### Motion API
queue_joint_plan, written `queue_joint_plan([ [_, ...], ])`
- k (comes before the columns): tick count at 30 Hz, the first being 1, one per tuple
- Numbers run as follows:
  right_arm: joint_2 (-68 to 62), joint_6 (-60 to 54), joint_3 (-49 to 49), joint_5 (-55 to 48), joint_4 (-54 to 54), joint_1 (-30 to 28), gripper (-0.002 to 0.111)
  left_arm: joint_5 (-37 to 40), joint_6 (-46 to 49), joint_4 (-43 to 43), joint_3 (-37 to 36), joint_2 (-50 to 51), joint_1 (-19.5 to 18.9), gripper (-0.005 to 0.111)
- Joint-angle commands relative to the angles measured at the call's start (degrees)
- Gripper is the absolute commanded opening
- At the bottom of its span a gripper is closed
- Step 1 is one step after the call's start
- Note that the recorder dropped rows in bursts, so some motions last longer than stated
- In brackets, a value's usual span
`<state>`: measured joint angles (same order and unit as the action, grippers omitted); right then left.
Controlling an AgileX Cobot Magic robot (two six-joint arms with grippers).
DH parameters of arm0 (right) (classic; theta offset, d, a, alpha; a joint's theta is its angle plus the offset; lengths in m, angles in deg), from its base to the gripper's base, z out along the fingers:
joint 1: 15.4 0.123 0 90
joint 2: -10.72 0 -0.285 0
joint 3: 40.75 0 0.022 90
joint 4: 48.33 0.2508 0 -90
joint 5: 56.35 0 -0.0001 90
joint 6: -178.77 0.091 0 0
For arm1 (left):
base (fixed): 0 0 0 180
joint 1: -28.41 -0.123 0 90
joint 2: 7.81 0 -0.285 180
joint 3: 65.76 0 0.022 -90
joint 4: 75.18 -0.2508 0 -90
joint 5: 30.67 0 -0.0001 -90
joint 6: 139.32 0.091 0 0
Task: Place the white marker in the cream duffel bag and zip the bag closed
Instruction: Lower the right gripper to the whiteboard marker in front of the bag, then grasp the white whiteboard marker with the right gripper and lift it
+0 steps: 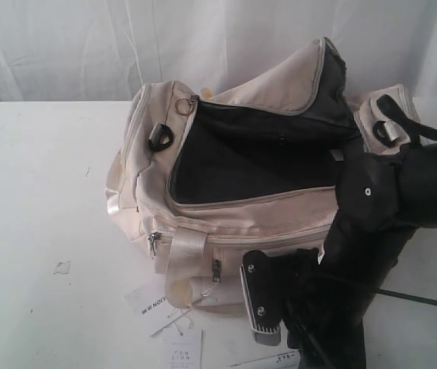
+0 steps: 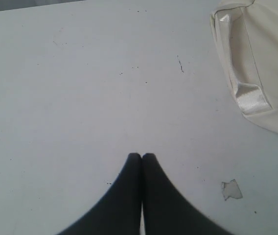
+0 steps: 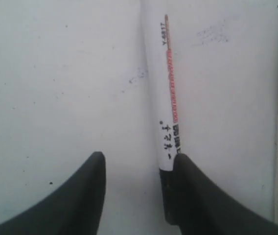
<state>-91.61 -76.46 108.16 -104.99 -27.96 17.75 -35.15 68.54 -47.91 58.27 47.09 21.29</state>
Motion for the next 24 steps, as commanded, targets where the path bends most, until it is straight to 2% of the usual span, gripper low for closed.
queue_joint_plan([
  [1,0.08,-1.83,-1.98,4.7,-0.72,0.14,0.042,0.42,0.02,0.52,-0.44,-0.3,0.4,0.0],
  [7,0.08,-2.07,-3.59,9.36,-0.81,0.14,0.042,0.17,0.02,0.52,-0.44,-0.3,0.4,0.0],
  [13,-1.3,-2.07,-3.6,9.5,-0.94,0.14,0.039,0.17,0.02,0.52,-0.44,-0.3,0.4,0.0],
  [18,-2.01,-2.07,-3.6,9.53,-0.94,0.14,0.026,0.05,0.02,0.52,-0.44,-0.3,0.4,0.0],
  [24,-2.01,-1.67,-3.6,10.52,-0.94,0.14,0.001,0.05,0.02,0.52,-0.44,-0.3,0.4,0.0],
])
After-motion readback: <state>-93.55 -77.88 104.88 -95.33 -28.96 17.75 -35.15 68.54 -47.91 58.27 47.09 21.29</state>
